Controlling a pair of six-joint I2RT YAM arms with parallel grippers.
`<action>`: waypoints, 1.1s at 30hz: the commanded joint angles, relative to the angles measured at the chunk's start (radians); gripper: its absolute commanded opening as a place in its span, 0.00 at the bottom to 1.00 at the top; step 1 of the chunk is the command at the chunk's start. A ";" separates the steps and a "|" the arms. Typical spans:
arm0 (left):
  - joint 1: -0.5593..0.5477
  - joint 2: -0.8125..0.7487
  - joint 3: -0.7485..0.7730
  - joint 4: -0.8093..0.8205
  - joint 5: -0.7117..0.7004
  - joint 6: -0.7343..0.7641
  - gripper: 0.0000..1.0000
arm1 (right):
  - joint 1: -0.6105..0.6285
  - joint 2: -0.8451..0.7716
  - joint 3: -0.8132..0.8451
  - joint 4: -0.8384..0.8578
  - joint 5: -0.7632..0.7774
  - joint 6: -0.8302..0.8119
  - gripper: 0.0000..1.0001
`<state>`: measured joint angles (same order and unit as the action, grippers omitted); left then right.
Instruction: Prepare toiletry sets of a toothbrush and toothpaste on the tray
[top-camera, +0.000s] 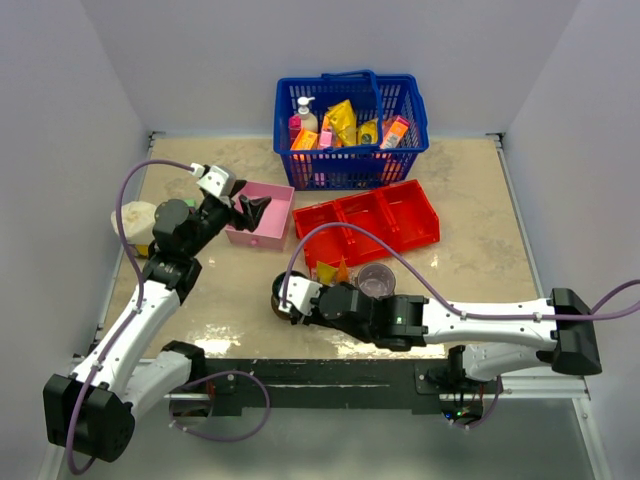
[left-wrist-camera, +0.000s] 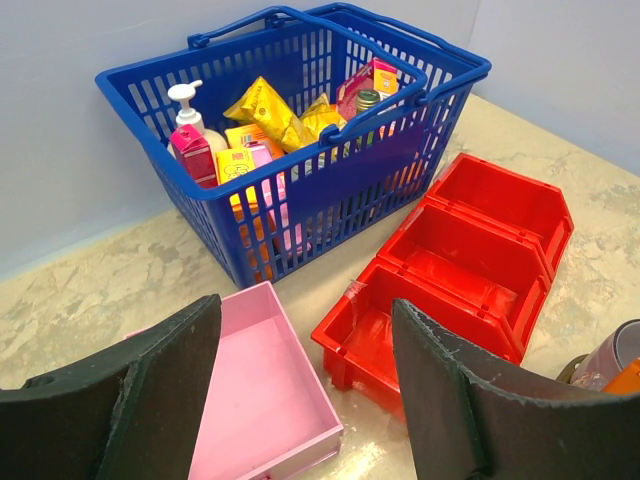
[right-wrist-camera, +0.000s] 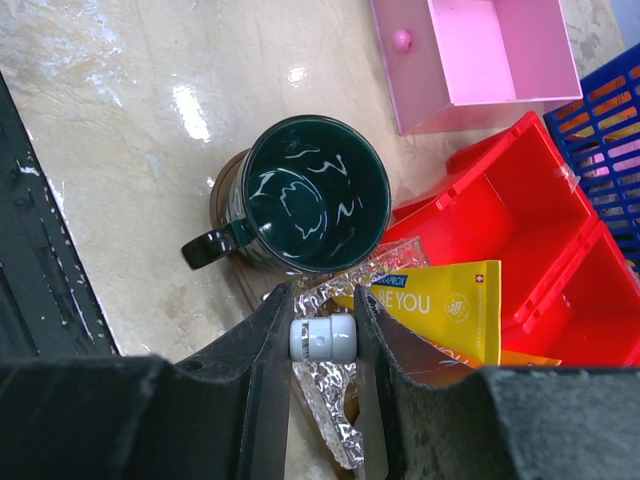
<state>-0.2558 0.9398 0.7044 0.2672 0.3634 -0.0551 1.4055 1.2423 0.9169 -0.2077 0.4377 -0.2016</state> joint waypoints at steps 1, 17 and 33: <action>0.006 -0.001 0.020 0.027 0.011 0.026 0.73 | 0.016 -0.003 -0.009 0.022 0.036 0.028 0.14; 0.006 0.005 0.021 0.024 0.011 0.020 0.73 | 0.033 -0.001 -0.007 0.004 0.038 0.036 0.46; 0.006 0.013 0.023 0.024 0.011 0.015 0.74 | 0.032 -0.044 -0.019 0.005 0.012 0.045 0.64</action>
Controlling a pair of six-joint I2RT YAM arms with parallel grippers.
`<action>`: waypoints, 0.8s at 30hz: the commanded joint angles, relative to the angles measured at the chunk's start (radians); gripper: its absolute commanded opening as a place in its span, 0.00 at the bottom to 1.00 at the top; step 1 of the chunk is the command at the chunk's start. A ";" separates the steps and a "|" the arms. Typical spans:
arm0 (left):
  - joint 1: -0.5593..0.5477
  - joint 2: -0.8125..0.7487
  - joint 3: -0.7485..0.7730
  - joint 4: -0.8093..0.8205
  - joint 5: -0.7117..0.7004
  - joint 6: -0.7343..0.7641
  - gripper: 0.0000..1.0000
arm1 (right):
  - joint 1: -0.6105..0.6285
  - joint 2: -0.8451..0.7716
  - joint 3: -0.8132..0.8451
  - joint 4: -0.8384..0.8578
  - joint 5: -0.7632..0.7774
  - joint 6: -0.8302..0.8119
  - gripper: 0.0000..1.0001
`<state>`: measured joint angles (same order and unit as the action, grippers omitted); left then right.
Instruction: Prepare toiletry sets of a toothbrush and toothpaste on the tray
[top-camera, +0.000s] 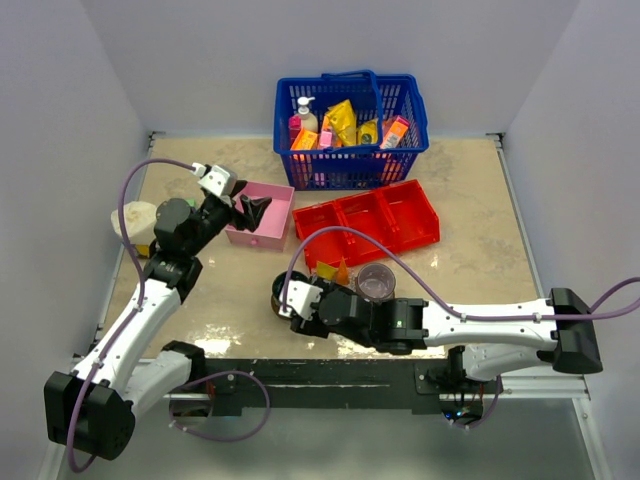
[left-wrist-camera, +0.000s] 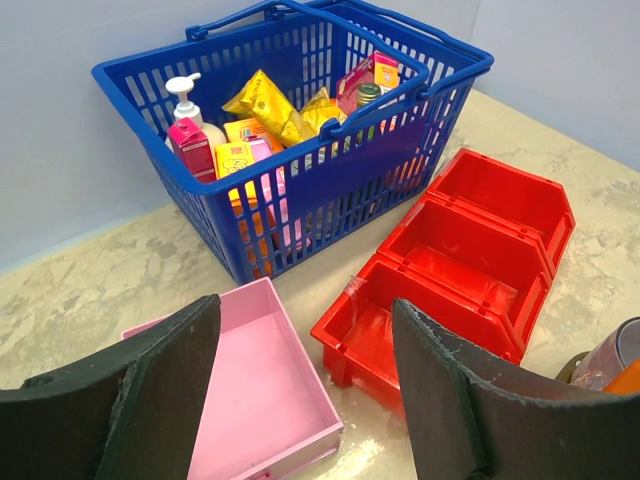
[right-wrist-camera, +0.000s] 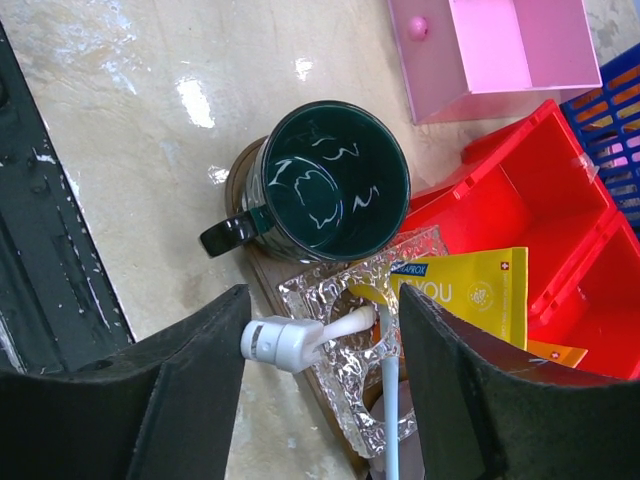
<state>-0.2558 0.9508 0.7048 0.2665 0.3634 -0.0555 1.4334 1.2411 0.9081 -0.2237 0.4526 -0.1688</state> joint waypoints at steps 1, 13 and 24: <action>0.006 0.000 0.022 0.023 0.009 0.016 0.74 | 0.005 -0.045 -0.012 0.024 -0.006 0.012 0.66; 0.006 0.002 0.025 0.019 0.008 0.017 0.74 | 0.004 -0.014 0.005 0.011 -0.058 0.006 0.78; 0.006 0.006 0.028 0.017 0.009 0.017 0.74 | 0.005 -0.025 0.011 0.018 -0.091 0.012 0.87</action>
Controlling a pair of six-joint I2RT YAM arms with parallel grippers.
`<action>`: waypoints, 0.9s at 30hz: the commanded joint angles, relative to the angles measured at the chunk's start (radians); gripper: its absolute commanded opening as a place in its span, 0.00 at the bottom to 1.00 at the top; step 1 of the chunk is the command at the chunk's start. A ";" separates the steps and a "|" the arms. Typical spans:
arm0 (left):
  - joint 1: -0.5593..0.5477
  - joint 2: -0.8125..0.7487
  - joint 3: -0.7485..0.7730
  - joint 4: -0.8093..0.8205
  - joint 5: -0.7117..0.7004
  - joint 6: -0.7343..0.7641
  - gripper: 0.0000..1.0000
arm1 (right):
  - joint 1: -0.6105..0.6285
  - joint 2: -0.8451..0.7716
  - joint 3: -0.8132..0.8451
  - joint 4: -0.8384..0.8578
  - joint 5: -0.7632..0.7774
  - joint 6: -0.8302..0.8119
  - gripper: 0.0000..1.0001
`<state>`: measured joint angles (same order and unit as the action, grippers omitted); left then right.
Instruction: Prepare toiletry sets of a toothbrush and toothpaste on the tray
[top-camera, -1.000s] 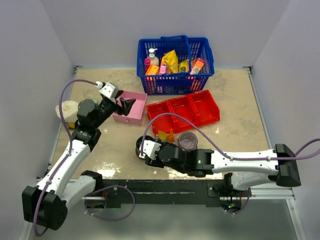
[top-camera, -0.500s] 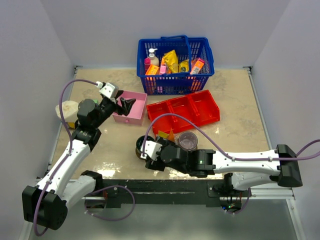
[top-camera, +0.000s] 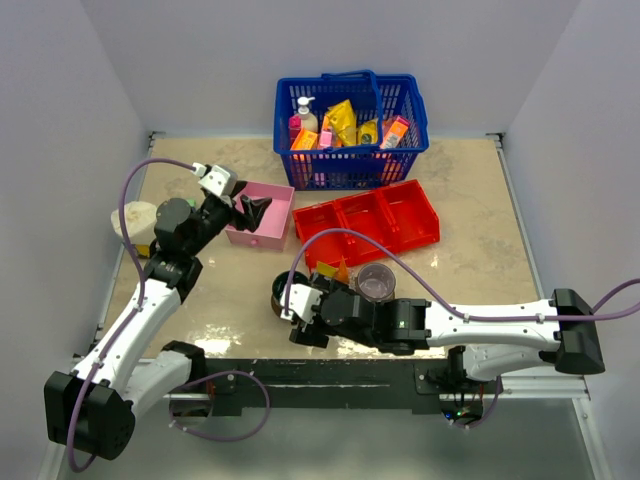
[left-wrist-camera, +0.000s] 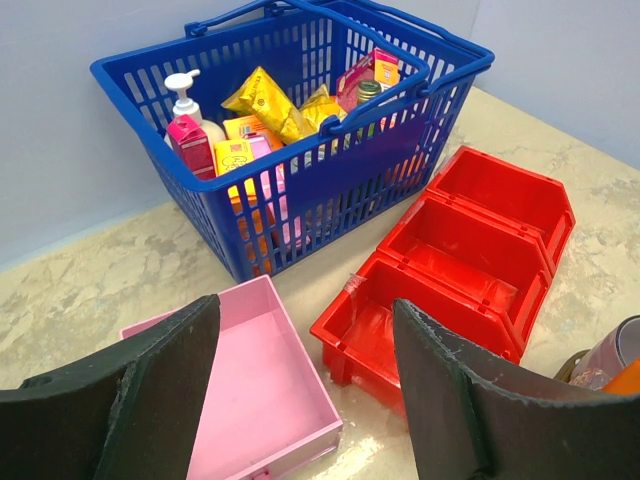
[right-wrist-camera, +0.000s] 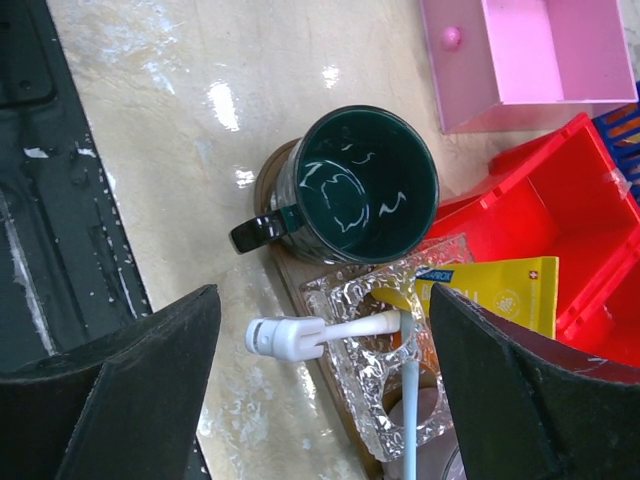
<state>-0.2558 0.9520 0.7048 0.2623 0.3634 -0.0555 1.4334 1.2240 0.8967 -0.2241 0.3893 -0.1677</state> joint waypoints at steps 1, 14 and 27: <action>0.006 0.005 0.028 0.022 0.009 0.017 0.74 | 0.005 -0.009 0.025 0.014 -0.027 0.013 0.87; 0.006 0.004 0.028 0.020 0.014 0.017 0.74 | 0.005 -0.095 0.053 0.022 -0.078 0.034 0.98; 0.006 0.001 0.027 0.025 0.002 -0.010 0.75 | -0.141 -0.133 0.127 0.110 -0.223 0.155 0.98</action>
<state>-0.2558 0.9573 0.7048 0.2600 0.3664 -0.0589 1.4025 1.1168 0.9642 -0.2008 0.2802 -0.0959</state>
